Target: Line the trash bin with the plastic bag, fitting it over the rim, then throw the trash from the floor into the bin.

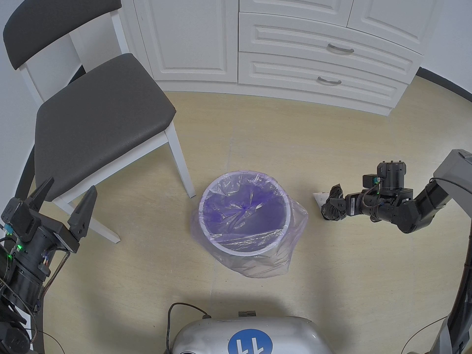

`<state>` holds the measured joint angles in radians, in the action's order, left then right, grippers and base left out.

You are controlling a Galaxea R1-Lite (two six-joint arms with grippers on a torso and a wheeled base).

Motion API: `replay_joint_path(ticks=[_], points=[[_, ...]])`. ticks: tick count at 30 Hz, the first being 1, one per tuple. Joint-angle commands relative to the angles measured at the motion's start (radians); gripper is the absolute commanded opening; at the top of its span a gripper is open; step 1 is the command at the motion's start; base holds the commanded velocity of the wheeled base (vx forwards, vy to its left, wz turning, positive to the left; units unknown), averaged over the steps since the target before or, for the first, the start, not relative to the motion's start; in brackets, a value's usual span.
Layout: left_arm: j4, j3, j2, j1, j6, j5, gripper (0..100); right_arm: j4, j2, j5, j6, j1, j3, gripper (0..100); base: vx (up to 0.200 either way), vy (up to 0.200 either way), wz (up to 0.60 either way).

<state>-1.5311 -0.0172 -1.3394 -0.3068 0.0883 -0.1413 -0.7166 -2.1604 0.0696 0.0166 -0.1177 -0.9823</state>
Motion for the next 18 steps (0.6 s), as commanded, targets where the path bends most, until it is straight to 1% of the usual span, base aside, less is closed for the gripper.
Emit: replay_joint_path(ticks=[1,4,5,6,8,9,10,11,18], points=[[0.0,0.017,0.085,-0.002,-0.005,-0.003,100,-0.067,-0.18,-0.048,-0.027,0.033,-0.102,100,0.0,0.0,0.0],[0.003,0.017,0.1,-0.002,-0.009,0.002,100,-0.083,-0.251,-0.053,-0.072,0.033,-0.174,100,0.0,0.0,0.0],[0.003,0.017,0.1,-0.002,-0.009,0.002,100,-0.081,-0.256,-0.053,-0.075,0.032,-0.179,100,0.0,0.0,0.0],[0.003,0.017,0.092,-0.002,-0.005,0.0,100,-0.083,-0.292,-0.054,-0.101,0.032,-0.22,100,0.0,0.0,0.0],[0.003,0.017,0.086,-0.002,-0.007,0.0,100,-0.084,-0.328,-0.07,-0.126,0.032,-0.263,100,0.0,0.0,0.0],[0.003,0.017,0.086,-0.002,-0.009,0.0,100,-0.084,-0.331,-0.071,-0.126,0.032,-0.268,100,0.0,0.0,0.0],[0.003,0.017,0.08,-0.002,-0.009,0.0,100,-0.084,-0.349,-0.103,-0.135,0.032,-0.303,100,0.0,0.0,0.0],[0.003,0.017,0.08,0.0,-0.009,-0.003,100,-0.081,-0.36,-0.12,-0.136,0.032,-0.318,100,0.0,0.0,0.0],[0.003,0.017,0.083,0.003,-0.007,-0.003,100,-0.075,-0.446,-0.136,-0.139,0.035,-0.421,100,0.0,0.0,0.0]])
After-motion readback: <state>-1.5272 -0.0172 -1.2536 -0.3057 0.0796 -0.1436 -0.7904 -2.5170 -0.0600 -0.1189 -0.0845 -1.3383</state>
